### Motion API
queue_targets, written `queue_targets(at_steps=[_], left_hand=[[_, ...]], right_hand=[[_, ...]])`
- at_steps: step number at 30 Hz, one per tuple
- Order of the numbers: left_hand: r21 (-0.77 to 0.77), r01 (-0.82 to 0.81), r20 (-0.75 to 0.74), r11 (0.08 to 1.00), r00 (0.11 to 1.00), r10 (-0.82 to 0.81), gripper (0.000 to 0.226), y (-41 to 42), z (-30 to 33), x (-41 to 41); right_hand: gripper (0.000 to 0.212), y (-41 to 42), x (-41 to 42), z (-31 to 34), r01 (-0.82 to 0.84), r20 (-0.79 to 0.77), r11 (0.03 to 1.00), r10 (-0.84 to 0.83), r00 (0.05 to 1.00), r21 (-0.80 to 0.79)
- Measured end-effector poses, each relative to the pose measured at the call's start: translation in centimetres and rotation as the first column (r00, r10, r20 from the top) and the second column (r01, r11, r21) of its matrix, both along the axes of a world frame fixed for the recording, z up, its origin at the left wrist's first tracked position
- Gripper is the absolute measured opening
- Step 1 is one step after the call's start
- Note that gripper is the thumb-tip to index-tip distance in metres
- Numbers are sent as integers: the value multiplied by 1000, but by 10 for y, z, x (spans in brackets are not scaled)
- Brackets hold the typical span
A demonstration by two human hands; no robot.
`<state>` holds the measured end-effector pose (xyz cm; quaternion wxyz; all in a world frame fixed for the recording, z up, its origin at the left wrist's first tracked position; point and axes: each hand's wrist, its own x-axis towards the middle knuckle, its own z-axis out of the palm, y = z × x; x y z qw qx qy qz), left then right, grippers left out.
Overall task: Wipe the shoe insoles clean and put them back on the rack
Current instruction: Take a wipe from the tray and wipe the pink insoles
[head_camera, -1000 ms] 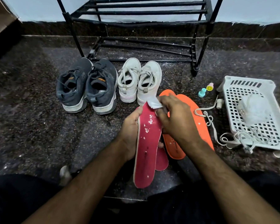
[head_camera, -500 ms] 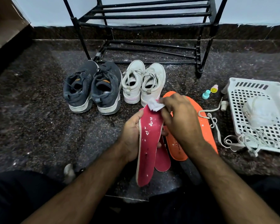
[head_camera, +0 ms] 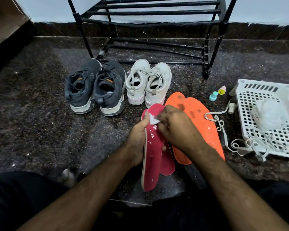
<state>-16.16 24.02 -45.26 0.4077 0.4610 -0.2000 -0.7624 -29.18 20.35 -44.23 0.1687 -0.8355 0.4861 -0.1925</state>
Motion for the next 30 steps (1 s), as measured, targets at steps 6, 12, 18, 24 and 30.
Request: queue_targets(at_steps=[6, 12, 18, 24, 30], left_hand=[[2, -73, -47, 997, 996, 73, 69, -3, 4, 1], [57, -149, -166, 987, 974, 156, 66, -4, 3, 4], [68, -132, -158, 989, 977, 141, 64, -3, 9, 3], [48, -154, -209, 987, 965, 161, 65, -4, 9, 6], [48, -170, -219, 984, 960, 176, 64, -5, 11, 6]], right_hand=[[20, -3, -5, 7, 206, 72, 974, -200, 977, -93], [28, 9, 1, 8, 54, 114, 998, -51, 992, -25], [17, 18, 14, 12, 46, 88, 999, -48, 995, 17], [23, 17, 13, 11, 30, 43, 997, -27, 999, -74], [22, 13, 4, 11, 152, 90, 978, -141, 986, -143]])
